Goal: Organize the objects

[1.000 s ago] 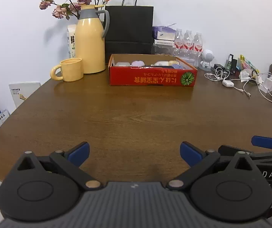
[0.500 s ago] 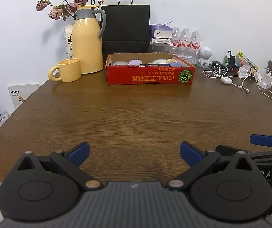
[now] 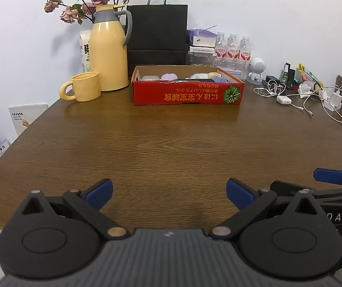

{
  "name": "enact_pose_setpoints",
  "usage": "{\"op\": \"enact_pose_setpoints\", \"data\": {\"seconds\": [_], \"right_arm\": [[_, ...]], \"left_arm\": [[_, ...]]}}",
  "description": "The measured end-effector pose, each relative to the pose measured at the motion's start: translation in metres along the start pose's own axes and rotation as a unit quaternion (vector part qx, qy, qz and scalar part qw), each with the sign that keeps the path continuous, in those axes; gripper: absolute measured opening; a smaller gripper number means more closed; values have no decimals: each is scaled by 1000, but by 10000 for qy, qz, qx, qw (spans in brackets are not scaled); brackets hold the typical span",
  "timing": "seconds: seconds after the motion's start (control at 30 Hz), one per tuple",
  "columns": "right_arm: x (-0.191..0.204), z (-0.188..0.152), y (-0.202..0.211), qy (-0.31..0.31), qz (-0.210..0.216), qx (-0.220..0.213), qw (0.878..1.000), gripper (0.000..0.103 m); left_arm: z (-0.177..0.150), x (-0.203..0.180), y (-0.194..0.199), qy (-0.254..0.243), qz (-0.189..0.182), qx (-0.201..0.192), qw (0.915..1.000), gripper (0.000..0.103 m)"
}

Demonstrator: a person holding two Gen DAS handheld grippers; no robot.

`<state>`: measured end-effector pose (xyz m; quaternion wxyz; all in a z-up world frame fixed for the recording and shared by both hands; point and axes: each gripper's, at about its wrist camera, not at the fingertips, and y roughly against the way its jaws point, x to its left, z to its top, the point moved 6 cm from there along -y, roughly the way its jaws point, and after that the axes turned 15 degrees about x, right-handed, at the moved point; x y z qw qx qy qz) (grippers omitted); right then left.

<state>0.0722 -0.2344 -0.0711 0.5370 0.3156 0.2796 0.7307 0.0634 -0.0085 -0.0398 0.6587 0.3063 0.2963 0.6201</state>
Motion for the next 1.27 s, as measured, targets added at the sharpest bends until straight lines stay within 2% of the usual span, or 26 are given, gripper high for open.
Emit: {"op": "enact_pose_setpoints", "data": {"seconds": [0.5,1.27], "right_arm": [[-1,0,-1,1,11,27,10000,103],[-2,5,10,240,-439,-243,9985,103]], "left_arm": [[0,1,0,11,12,15,10000,103],[1,2,6,-13,45,-110,9999,103]]}}
